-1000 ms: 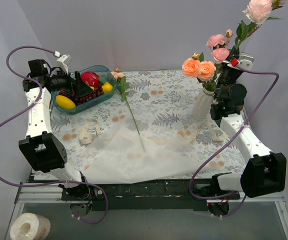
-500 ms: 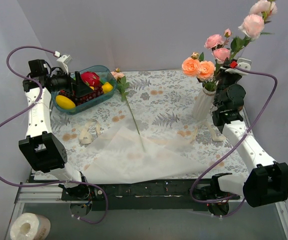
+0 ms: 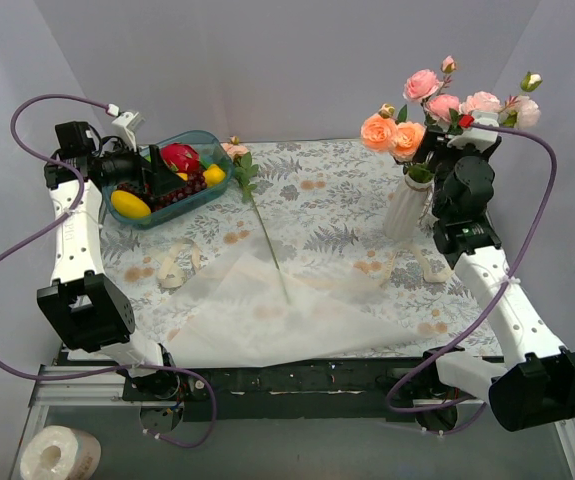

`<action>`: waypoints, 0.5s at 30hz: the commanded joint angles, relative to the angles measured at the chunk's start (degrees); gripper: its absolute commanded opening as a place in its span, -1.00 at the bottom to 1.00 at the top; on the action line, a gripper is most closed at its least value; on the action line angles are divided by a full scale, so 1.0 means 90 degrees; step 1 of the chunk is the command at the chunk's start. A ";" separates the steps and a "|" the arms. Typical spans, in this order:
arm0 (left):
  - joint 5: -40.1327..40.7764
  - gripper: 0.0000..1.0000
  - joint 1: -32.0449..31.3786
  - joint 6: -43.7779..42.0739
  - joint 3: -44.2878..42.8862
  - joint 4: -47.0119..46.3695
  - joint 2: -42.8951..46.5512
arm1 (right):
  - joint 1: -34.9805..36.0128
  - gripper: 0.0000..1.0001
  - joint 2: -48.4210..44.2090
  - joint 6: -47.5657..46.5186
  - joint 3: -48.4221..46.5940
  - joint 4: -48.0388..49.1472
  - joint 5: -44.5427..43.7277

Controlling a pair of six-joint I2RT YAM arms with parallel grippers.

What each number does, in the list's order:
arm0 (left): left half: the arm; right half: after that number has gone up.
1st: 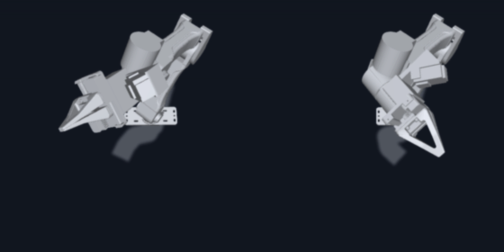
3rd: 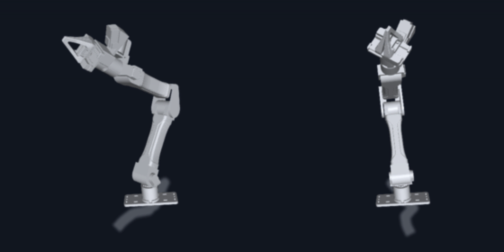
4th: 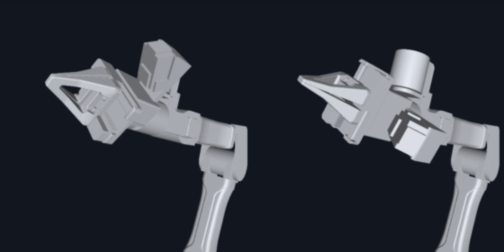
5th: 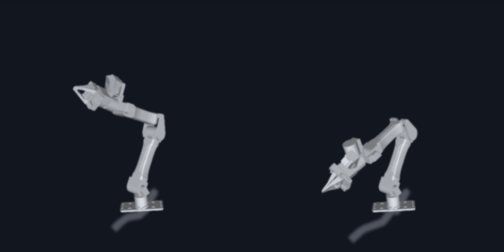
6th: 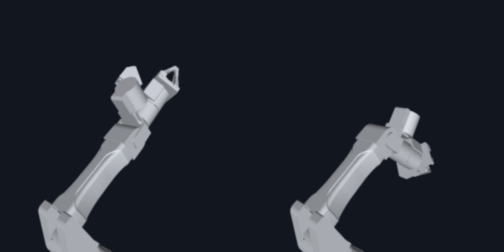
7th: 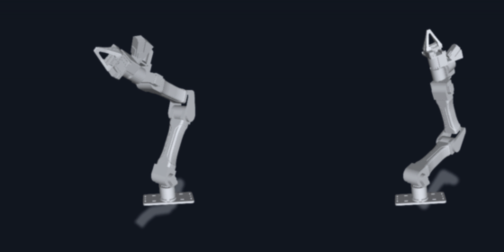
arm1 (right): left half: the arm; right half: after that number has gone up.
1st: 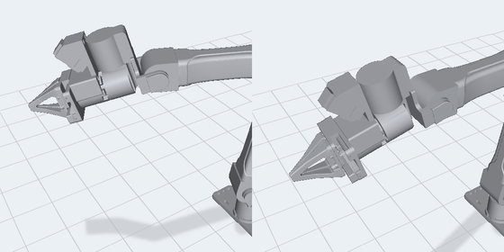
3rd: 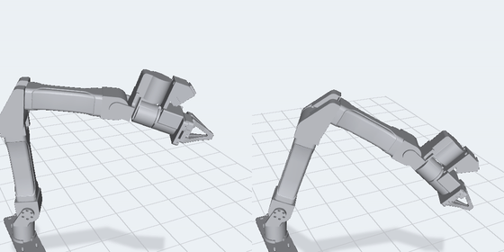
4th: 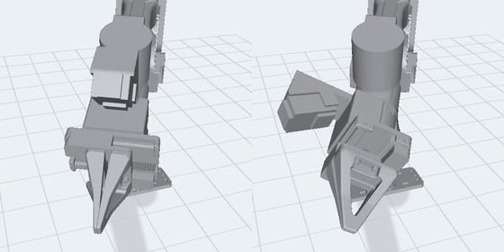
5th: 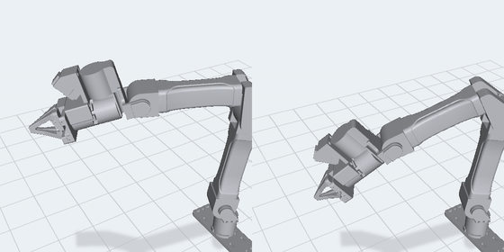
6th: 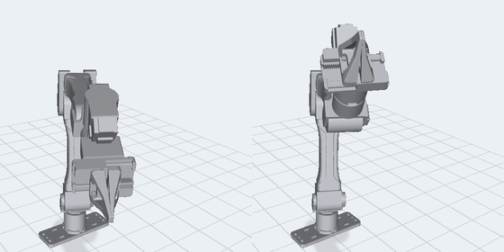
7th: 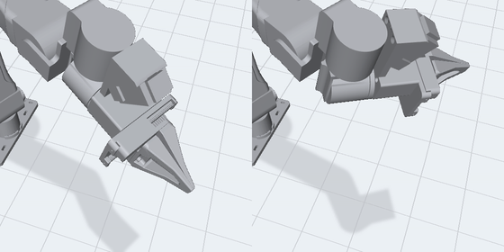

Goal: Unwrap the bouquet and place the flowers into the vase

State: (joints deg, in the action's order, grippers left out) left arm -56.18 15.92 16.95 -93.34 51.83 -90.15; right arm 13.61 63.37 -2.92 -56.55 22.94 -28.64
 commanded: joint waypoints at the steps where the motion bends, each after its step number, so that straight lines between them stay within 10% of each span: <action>1: -0.0183 0.96 0.0018 0.0060 0.0039 -0.0124 0.0388 | 0.0089 0.73 0.0126 0.0684 -0.0991 -0.2502 0.0068; 15: -0.0379 0.96 0.0028 0.0304 -0.0205 -0.0154 0.0290 | 0.1066 0.93 -0.0821 0.1340 -0.0571 -0.5515 0.0175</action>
State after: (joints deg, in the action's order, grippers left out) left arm -57.93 15.92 19.40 -93.49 50.72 -89.47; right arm 23.14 59.09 7.35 -61.25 -17.80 -26.76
